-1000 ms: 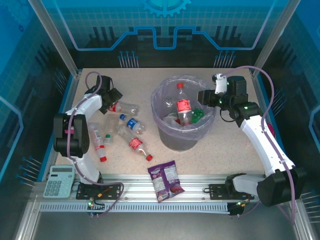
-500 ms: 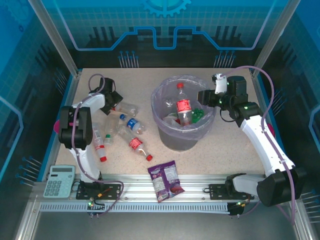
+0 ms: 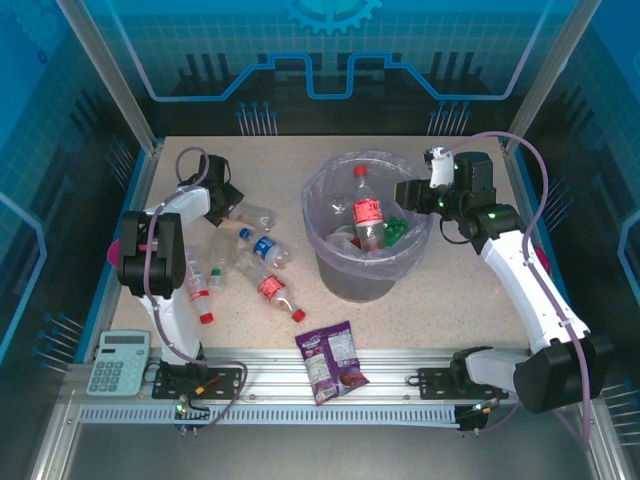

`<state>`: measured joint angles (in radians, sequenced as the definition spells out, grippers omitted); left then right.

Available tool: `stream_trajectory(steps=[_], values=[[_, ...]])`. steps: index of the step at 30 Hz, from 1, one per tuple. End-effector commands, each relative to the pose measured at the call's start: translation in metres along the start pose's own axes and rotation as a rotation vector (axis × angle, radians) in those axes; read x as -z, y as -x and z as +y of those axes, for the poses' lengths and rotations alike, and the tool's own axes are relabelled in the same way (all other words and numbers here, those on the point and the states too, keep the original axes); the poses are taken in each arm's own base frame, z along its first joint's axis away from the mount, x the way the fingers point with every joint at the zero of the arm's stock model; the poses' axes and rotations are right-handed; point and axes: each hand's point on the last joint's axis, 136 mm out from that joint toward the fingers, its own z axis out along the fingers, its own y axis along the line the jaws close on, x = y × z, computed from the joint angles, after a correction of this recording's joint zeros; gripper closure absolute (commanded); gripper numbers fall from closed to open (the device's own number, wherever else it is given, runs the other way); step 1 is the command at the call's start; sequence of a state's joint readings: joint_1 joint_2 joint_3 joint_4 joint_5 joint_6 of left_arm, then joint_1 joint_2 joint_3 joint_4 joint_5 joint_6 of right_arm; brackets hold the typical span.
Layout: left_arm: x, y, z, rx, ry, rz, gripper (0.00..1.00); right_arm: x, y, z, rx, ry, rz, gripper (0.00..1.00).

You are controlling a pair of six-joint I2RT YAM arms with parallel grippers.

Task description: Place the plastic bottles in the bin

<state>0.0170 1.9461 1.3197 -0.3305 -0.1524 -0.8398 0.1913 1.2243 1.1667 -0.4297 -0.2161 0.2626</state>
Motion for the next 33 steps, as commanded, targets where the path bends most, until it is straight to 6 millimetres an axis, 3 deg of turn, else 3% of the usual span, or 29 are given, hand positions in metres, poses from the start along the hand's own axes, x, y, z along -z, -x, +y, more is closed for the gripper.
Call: stream_trajectory(steps=[1, 11, 17, 24, 28, 33], values=[[0.004, 0.009, -0.005, 0.017, -0.021, -0.010, 0.37, -0.010, -0.017, 0.010, -0.016, 0.053, 0.066, 0.46], [0.040, 0.022, -0.028, 0.044, -0.141, -0.057, 0.39, -0.009, -0.012, 0.015, -0.023, 0.076, 0.042, 0.39], [0.086, 0.030, -0.051, 0.036, -0.253, -0.103, 0.40, -0.008, -0.008, 0.016, -0.024, 0.078, 0.033, 0.36], [0.169, 0.024, -0.091, -0.048, -0.420, -0.163, 0.40, -0.004, -0.005, 0.015, -0.010, 0.054, 0.027, 0.35], [0.233, 0.013, -0.122, -0.143, -0.553, -0.213, 0.41, -0.001, -0.003, 0.015, -0.004, 0.042, 0.023, 0.35], [0.316, -0.001, -0.147, -0.227, -0.722, -0.290, 0.43, -0.002, -0.002, 0.017, -0.011, 0.044, 0.023, 0.35]])
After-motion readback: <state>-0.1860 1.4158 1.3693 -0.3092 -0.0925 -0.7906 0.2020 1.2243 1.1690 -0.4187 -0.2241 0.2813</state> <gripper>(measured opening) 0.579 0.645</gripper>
